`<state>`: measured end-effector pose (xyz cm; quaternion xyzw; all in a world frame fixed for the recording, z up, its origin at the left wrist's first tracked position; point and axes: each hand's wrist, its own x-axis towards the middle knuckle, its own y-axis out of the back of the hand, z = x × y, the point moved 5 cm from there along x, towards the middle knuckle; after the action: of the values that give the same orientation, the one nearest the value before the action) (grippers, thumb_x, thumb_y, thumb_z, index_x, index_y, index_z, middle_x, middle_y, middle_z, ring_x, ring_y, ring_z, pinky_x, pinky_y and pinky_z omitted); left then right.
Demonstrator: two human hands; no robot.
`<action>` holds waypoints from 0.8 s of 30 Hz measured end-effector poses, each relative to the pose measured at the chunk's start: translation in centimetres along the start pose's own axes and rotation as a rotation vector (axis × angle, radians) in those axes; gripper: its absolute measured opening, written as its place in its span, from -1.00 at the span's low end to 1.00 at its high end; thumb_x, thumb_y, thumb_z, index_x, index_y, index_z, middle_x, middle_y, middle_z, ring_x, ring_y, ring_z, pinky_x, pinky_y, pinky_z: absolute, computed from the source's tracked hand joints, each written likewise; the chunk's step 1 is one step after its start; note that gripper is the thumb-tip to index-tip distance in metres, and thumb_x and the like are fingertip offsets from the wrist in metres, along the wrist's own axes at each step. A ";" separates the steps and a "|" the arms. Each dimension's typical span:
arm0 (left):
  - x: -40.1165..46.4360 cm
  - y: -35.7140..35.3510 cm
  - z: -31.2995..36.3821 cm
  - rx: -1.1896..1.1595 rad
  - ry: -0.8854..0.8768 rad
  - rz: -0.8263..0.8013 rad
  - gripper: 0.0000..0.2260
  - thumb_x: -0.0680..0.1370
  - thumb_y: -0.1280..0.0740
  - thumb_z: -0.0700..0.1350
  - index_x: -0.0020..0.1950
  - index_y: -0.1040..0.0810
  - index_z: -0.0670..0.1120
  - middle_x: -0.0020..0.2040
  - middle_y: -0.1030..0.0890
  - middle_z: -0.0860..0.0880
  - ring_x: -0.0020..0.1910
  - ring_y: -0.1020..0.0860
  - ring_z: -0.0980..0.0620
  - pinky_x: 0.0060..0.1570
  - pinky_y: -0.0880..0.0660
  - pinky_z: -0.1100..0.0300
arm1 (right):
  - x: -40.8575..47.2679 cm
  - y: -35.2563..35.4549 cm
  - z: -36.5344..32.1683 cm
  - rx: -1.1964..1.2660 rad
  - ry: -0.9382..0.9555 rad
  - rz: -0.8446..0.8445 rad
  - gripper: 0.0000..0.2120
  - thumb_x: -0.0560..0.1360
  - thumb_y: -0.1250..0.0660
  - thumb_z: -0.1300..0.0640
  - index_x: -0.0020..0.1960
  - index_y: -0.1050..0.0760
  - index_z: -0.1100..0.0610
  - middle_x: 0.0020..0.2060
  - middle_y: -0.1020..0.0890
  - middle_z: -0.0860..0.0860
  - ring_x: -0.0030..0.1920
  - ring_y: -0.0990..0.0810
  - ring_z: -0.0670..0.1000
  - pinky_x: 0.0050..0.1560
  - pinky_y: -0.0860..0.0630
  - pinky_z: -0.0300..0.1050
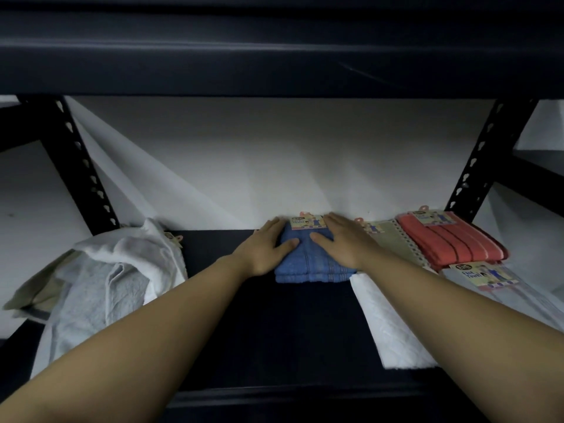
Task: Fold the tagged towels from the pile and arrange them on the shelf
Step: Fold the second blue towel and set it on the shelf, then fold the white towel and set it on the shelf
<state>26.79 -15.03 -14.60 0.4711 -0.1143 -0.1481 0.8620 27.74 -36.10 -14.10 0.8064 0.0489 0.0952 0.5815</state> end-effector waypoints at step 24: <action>-14.3 13.4 -15.4 0.467 0.445 0.184 -0.57 0.46 -0.27 0.25 0.27 -0.55 0.12 0.18 -0.61 -0.07 0.17 -0.57 -0.13 0.19 -0.51 -0.09 | -12.6 -8.5 -14.3 0.211 0.206 -0.045 -0.44 0.55 -0.27 -0.38 0.48 -0.44 -0.20 0.54 -0.31 -0.31 0.57 -0.17 -0.24 0.59 -0.17 -0.09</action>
<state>20.69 9.00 -12.29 0.6642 0.0036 0.0671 0.7445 12.73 -22.51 -19.00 0.8476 0.1360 0.1587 0.4876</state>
